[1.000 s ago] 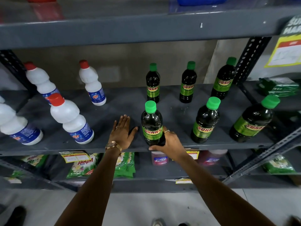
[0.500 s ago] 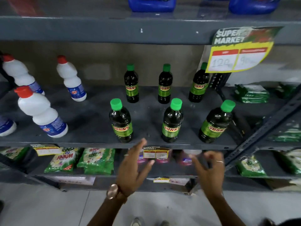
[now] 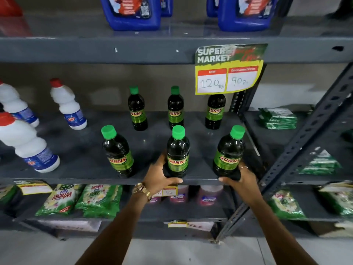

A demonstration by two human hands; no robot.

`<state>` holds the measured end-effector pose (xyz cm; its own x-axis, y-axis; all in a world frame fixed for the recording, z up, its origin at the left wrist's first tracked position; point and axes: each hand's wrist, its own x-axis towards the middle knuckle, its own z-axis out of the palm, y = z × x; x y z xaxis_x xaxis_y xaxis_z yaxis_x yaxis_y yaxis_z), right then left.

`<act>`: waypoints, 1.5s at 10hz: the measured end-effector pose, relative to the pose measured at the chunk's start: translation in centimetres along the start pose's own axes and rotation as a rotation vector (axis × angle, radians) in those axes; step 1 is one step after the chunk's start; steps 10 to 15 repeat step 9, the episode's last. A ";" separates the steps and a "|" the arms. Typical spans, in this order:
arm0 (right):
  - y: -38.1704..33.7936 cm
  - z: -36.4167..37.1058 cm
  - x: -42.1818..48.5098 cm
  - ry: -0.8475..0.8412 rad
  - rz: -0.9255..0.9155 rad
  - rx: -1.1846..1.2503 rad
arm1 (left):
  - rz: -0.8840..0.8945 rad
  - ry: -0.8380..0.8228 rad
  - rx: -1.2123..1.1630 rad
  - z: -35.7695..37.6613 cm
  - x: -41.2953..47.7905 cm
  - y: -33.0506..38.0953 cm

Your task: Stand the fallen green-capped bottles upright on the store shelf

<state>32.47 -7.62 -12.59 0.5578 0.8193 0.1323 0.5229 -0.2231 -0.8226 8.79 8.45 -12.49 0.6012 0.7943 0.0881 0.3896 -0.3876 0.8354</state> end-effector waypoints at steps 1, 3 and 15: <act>0.4 -0.1 0.0 -0.023 -0.003 0.007 | -0.002 0.000 0.018 -0.1 -0.1 0.0; 1.0 -0.1 0.1 -0.060 -0.013 -0.002 | -0.027 0.001 0.040 0.0 0.1 -0.6; -2.6 -0.2 -6.5 0.147 0.035 0.090 | -0.075 0.000 -0.036 -0.7 -2.0 1.7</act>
